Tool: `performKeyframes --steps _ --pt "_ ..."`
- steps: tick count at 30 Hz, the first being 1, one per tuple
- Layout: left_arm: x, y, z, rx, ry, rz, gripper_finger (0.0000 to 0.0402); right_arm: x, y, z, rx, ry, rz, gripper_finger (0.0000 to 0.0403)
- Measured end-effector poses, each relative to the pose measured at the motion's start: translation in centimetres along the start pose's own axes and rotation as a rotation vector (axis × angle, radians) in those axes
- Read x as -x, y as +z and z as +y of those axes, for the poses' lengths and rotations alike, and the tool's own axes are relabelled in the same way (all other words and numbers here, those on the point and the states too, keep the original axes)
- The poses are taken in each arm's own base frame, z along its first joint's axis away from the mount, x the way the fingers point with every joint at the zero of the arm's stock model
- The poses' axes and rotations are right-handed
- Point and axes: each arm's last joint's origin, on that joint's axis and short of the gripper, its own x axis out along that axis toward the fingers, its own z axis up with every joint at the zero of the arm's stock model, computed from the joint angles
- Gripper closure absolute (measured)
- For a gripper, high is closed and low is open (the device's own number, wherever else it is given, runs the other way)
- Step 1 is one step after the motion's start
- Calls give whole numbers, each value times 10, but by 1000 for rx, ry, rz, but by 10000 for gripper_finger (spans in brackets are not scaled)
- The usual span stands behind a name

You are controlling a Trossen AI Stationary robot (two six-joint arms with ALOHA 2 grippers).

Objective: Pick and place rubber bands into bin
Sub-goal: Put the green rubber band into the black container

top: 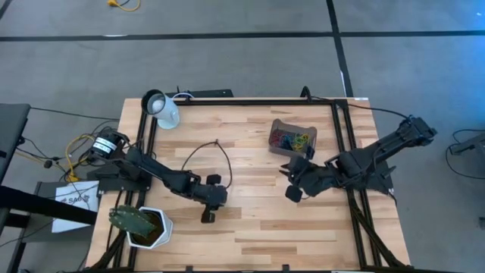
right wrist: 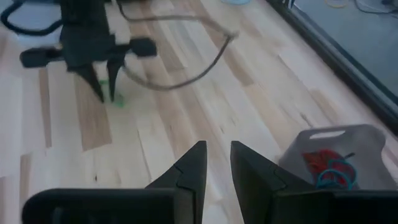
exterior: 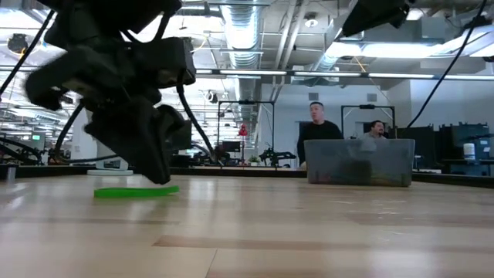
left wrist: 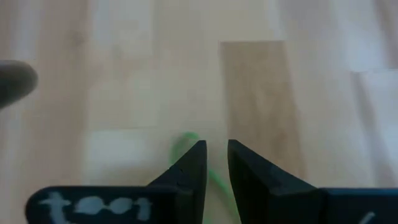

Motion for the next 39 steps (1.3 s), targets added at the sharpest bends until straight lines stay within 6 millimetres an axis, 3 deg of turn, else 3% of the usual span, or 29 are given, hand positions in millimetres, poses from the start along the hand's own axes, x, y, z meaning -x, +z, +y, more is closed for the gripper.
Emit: performKeyframes --steps 11,17,22,30,36,39 --pt "0 0 2 0 54 -6 347 -8 -46 13 -49 21 79 336" --pt "0 1 2 10 51 -21 347 -10 -70 27 -82 109 40 336" --pt "0 1 2 10 51 -21 347 -14 -84 33 -104 165 5 336" --pt "-24 -8 3 28 53 23 346 -15 -102 35 -129 174 -1 336" --pt "-22 -4 3 13 86 -22 350 -17 -110 35 -121 175 -1 336" --pt "-21 -1 3 -15 85 -52 375 -18 -111 34 -122 174 -2 336"
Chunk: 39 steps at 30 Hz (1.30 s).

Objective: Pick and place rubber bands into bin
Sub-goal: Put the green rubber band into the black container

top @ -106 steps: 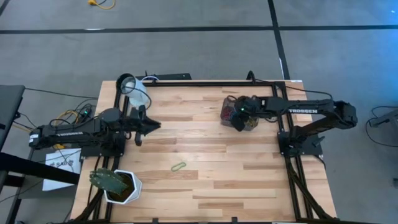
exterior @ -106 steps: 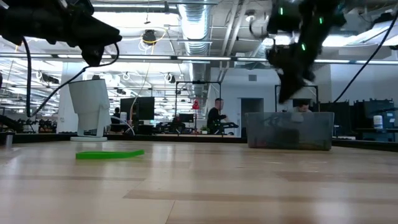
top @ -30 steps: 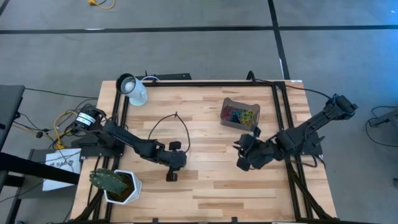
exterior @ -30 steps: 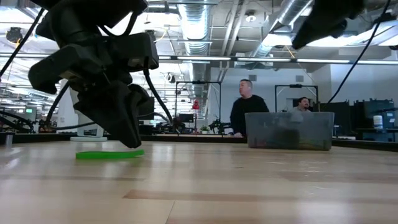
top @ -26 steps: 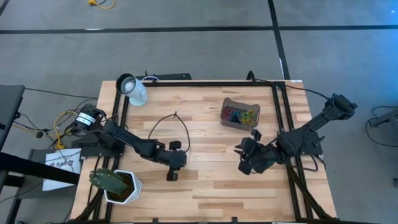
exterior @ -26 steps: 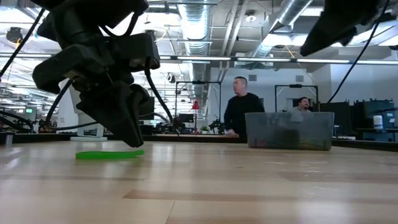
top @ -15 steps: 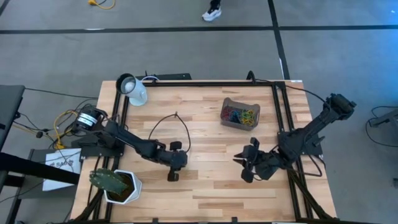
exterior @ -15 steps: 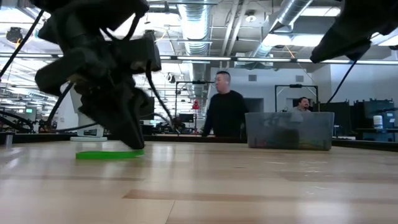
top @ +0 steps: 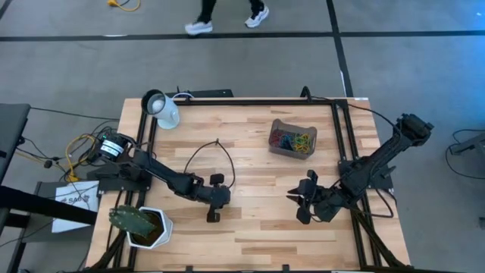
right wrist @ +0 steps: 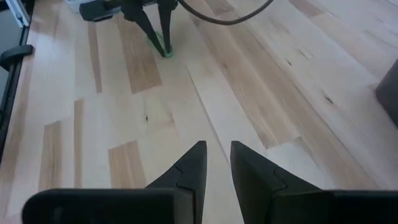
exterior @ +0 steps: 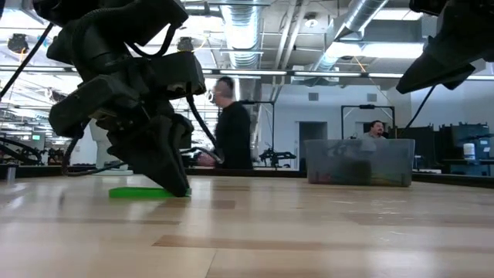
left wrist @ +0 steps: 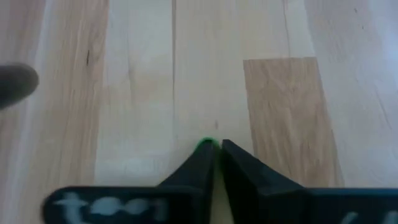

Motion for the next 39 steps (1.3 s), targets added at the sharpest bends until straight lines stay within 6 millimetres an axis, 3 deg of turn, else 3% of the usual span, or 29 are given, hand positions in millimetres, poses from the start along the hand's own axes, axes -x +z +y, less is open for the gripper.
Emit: performKeyframes --steps 3,8,13,18,24,28,39 --pt "-1 1 0 -3 13 -17 396 0 0 0 -1 2 -1 336" --pt "2 14 6 49 200 -154 401 0 0 0 -2 3 -2 336" --pt "14 64 16 63 290 -325 401 0 1 0 -2 -9 -15 336" --pt "34 119 41 60 358 -579 401 0 2 -1 -7 -55 -70 336" --pt "42 146 79 46 275 -916 401 0 2 -2 -41 -73 -80 336" --pt "25 153 105 68 247 -1010 401 0 2 -3 -36 -82 -81 336" --pt "-62 186 165 106 263 -942 401 1 1 -3 -26 -97 -85 336"
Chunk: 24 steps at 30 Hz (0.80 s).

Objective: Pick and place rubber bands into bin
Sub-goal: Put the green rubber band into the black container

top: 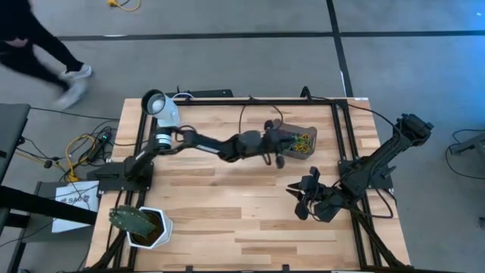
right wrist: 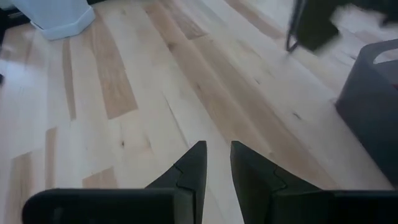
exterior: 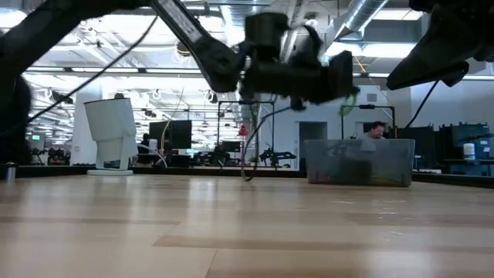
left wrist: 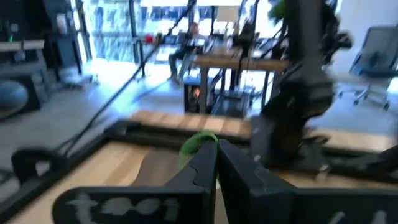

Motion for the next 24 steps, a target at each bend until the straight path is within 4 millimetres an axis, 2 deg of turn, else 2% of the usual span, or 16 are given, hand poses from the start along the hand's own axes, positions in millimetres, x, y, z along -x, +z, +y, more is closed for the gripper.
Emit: performKeyframes --steps 4,8,14,24 --pt "-15 -18 15 52 35 82 401 5 -4 3 -52 23 4 336" --pt "-20 -31 29 63 64 107 400 11 -8 7 -40 34 -19 336" --pt "-20 -32 34 27 69 127 382 16 -11 10 -26 38 -46 336" --pt "-20 -32 34 -60 67 136 316 16 -10 9 -33 26 -60 336"
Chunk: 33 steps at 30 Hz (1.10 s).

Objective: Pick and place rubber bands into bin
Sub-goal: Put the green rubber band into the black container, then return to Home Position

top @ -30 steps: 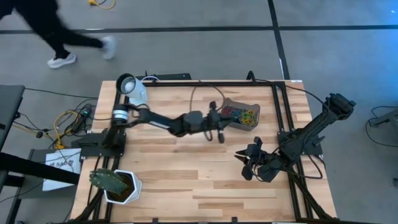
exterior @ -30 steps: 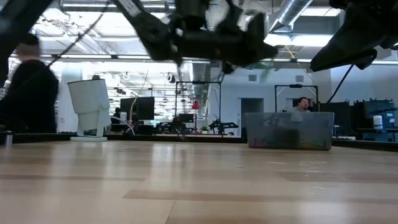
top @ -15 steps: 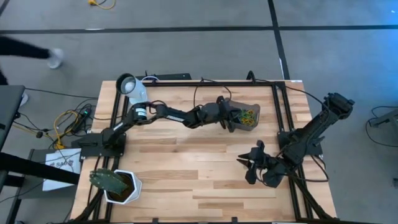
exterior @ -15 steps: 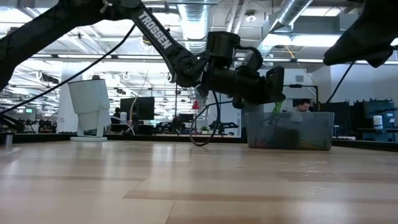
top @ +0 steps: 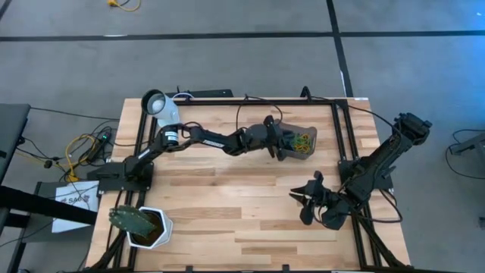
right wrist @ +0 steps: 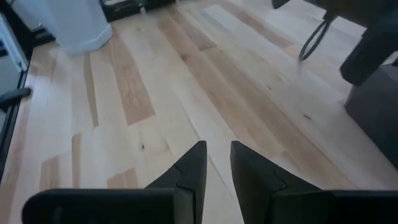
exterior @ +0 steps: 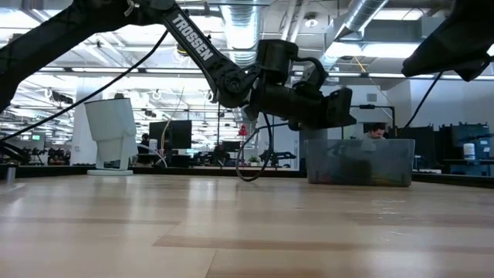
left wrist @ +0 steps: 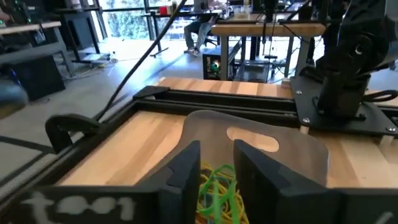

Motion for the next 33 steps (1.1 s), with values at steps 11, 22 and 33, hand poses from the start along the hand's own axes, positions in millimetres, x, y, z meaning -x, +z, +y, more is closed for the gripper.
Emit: performKeyframes --steps 11,22,33 --pt "13 39 1 -137 -6 34 287 1 -2 -4 40 -35 9 336" --pt "126 177 24 -350 -53 327 287 52 55 -33 67 -47 -20 336" --pt "338 251 59 -202 253 597 287 112 99 -100 297 59 -178 336"
